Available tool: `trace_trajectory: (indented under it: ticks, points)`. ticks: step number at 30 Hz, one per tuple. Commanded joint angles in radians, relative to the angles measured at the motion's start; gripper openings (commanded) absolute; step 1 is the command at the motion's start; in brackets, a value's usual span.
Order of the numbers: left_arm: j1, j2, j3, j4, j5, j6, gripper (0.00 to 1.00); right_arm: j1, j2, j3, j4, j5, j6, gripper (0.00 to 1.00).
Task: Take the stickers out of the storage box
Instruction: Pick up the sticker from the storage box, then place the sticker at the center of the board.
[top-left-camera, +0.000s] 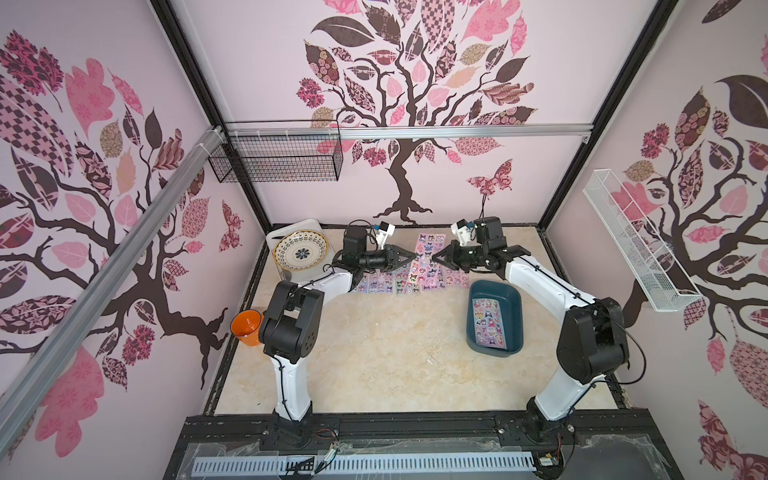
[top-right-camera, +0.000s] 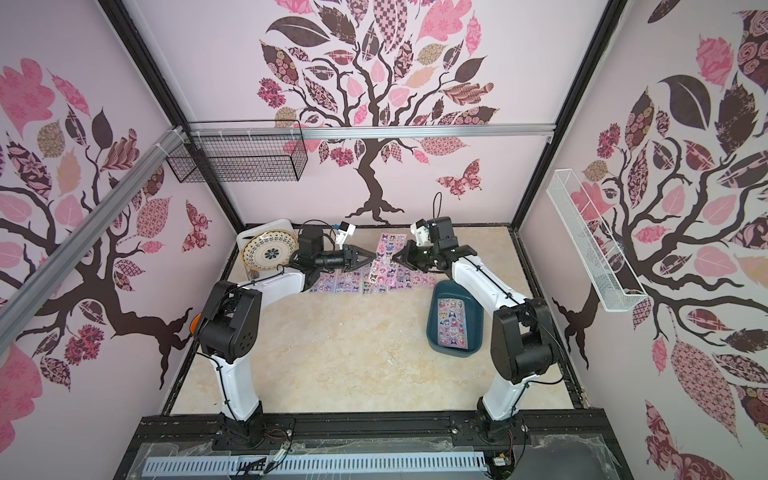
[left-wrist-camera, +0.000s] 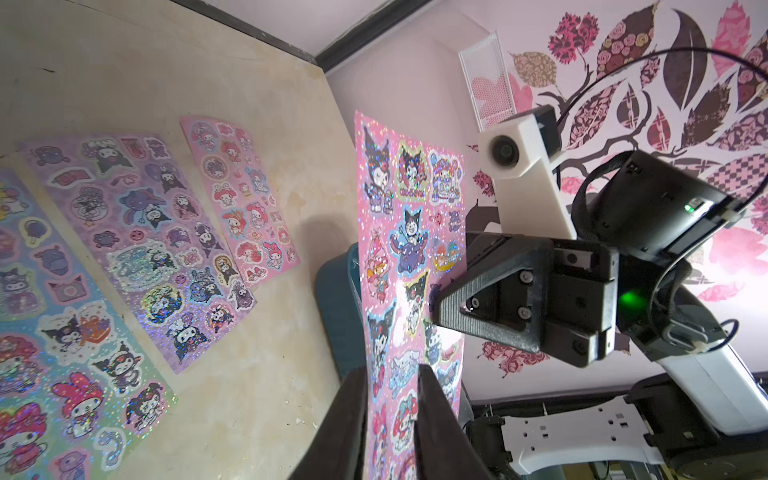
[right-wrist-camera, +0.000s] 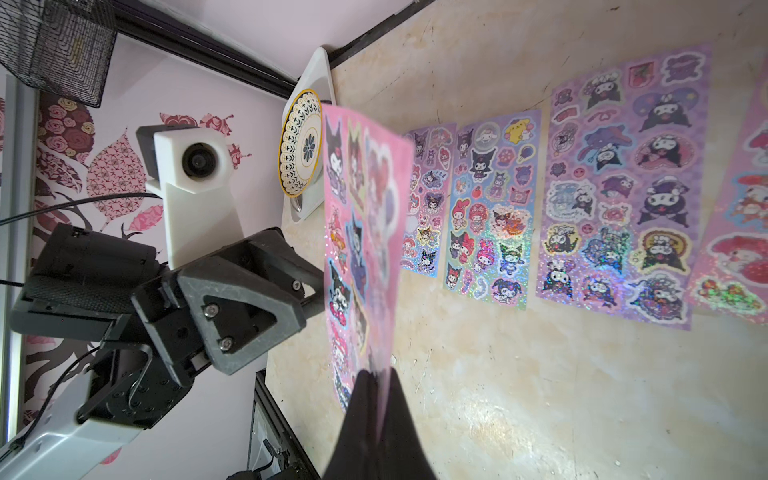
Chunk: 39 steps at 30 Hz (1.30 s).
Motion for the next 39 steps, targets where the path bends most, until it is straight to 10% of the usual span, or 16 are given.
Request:
trace_trajectory:
  ticks: [1, 19, 39]
  points:
    - [0.042, -0.051, -0.032, -0.008, -0.033, 0.024, 0.27, 0.017, 0.034, 0.054, -0.038, 0.028, -0.028, 0.01]
    - [0.235, -0.183, -0.156, -0.162, -0.129, 0.148, 0.27, 0.335, 0.347, 0.117, 0.171, -0.015, 0.133, 0.01]
    - [0.235, -0.162, -0.167, -0.102, -0.112, 0.119, 0.27, 0.343, 0.355, -0.203, 0.294, 0.181, 0.119, 0.02]
